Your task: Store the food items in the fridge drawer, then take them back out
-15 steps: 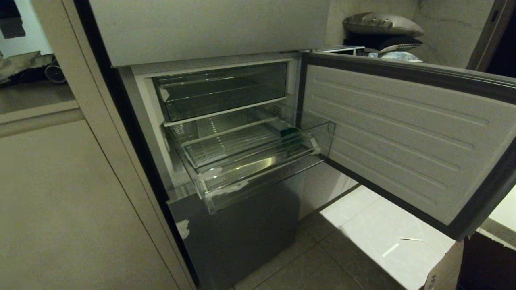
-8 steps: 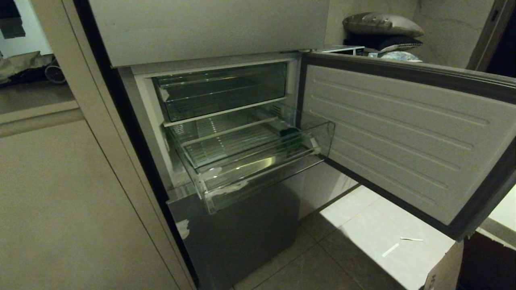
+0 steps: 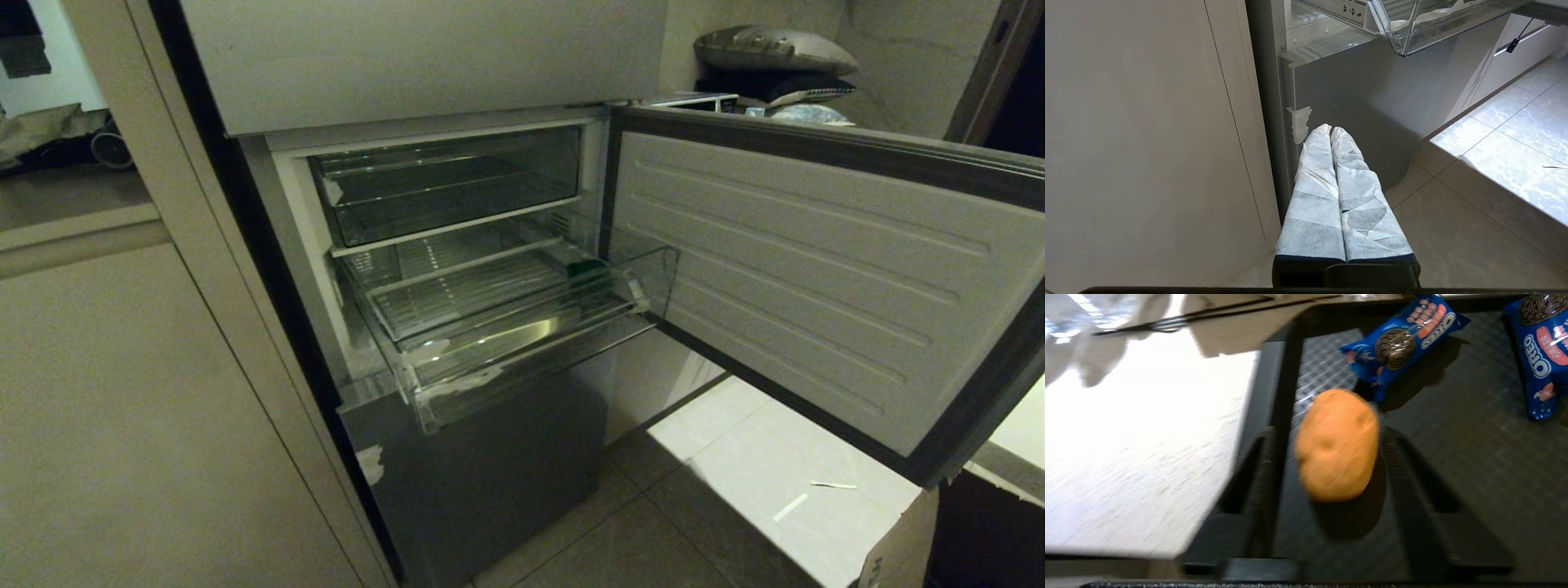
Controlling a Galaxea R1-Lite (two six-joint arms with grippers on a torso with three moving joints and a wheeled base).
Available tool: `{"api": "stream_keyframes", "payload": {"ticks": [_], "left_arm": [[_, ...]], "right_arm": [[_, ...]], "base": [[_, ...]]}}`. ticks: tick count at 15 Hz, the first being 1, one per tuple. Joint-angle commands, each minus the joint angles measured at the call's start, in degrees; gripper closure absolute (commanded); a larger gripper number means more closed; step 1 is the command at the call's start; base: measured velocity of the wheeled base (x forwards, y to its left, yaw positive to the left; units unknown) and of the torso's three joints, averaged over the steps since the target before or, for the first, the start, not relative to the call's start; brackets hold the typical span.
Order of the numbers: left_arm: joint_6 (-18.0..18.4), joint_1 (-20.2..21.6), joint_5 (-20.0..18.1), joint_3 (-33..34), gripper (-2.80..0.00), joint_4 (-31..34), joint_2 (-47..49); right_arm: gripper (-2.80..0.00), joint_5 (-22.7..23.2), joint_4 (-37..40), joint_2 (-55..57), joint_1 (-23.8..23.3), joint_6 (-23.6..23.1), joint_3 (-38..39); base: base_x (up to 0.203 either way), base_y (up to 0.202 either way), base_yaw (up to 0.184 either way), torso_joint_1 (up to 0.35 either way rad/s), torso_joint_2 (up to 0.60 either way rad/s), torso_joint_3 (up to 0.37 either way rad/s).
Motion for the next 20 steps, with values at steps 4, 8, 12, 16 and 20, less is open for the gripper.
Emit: {"api": "stream_keyframes", "payload": {"ticks": [4,8,12,16,20], "left_arm": [[0.0,0.0,0.0,0.0,0.00,0.0,0.1],[0.0,0.0,0.0,0.0,0.00,0.0,0.1],[0.0,0.0,0.0,0.0,0.00,0.0,0.1],[0.0,0.0,0.0,0.0,0.00,0.0,0.1],[0.0,0.0,0.0,0.0,0.00,0.0,0.1]], "right_arm": [[0.00,5.2,-0.6,-11.7,0.0,-6.9,8.4],[0.00,6.9,-0.6,-16.9,0.1,-8.6,12.6],[0.00,12.0,-0.6,-19.6,0.0,-8.7,15.6],[0.00,13.0,-0.6,-20.7,0.1,-8.7,16.6],[0.00,13.8,-0.6,-21.7,0.1,-8.7,17.3]], "base": [[0.000,0.000,0.000,0.000,0.00,0.000],[0.000,0.000,0.000,0.000,0.00,0.000],[0.000,0.000,0.000,0.000,0.00,0.000],[0.002,-0.001,0.053,-0.002,0.00,0.002],[0.001,-0.009,0.179,0.004,0.00,0.003]]}}
